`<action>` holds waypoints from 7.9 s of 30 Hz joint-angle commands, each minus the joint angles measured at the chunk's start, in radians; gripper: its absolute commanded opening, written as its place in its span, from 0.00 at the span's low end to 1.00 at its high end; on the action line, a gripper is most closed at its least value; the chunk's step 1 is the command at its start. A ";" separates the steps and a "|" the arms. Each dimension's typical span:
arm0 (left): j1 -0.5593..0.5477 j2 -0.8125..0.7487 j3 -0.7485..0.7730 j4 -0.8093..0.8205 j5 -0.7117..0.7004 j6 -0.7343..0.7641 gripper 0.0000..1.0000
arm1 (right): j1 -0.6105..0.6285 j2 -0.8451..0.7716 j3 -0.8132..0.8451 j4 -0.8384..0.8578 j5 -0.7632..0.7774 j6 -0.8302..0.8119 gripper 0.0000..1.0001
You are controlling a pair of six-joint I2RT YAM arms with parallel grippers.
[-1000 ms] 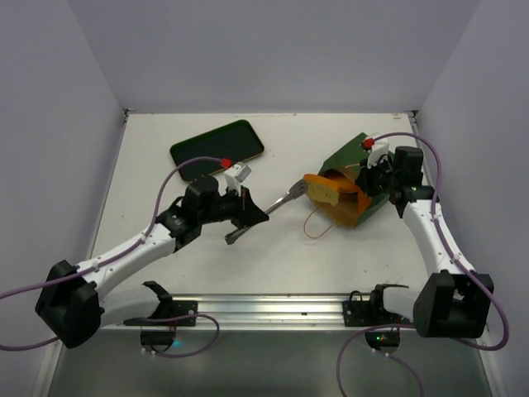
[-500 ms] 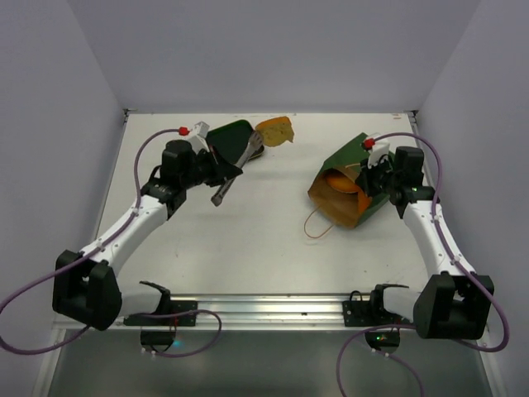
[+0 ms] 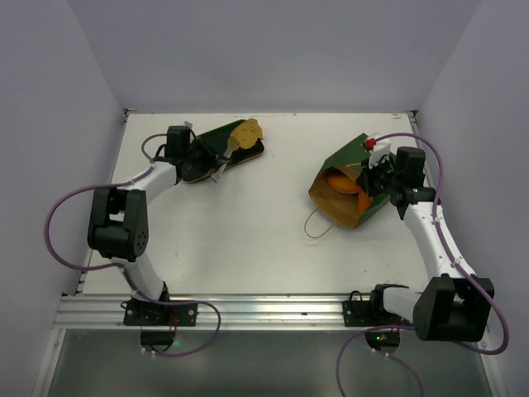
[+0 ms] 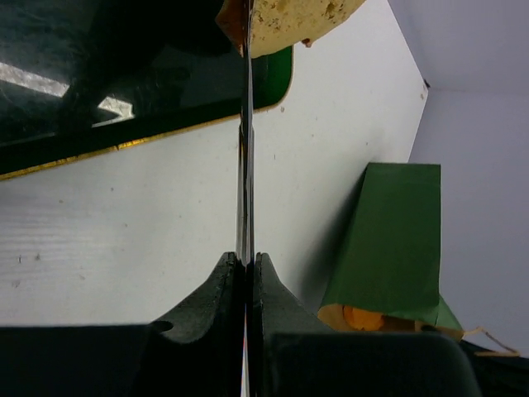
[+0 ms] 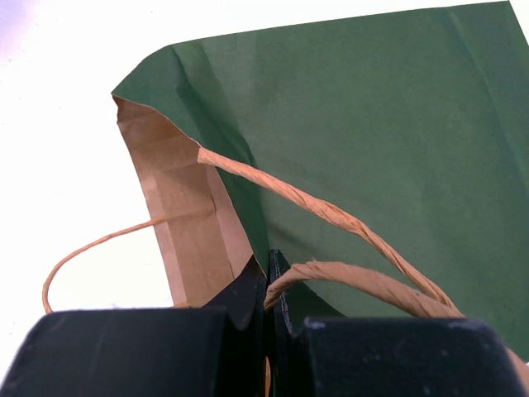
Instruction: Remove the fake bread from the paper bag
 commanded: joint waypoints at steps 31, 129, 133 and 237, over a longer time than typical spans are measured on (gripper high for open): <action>0.071 0.154 0.138 0.005 0.040 -0.101 0.28 | -0.010 -0.032 -0.013 0.060 -0.034 0.009 0.00; -0.840 0.231 -0.323 1.124 -0.337 -0.769 0.52 | -0.050 -0.043 -0.018 0.006 -0.177 -0.071 0.00; -0.835 0.260 -0.306 1.140 -0.336 -0.803 0.52 | -0.050 -0.044 -0.020 0.008 -0.178 -0.073 0.00; -0.745 0.179 -0.354 1.081 -0.216 -0.638 0.00 | -0.059 -0.052 -0.021 0.005 -0.188 -0.068 0.00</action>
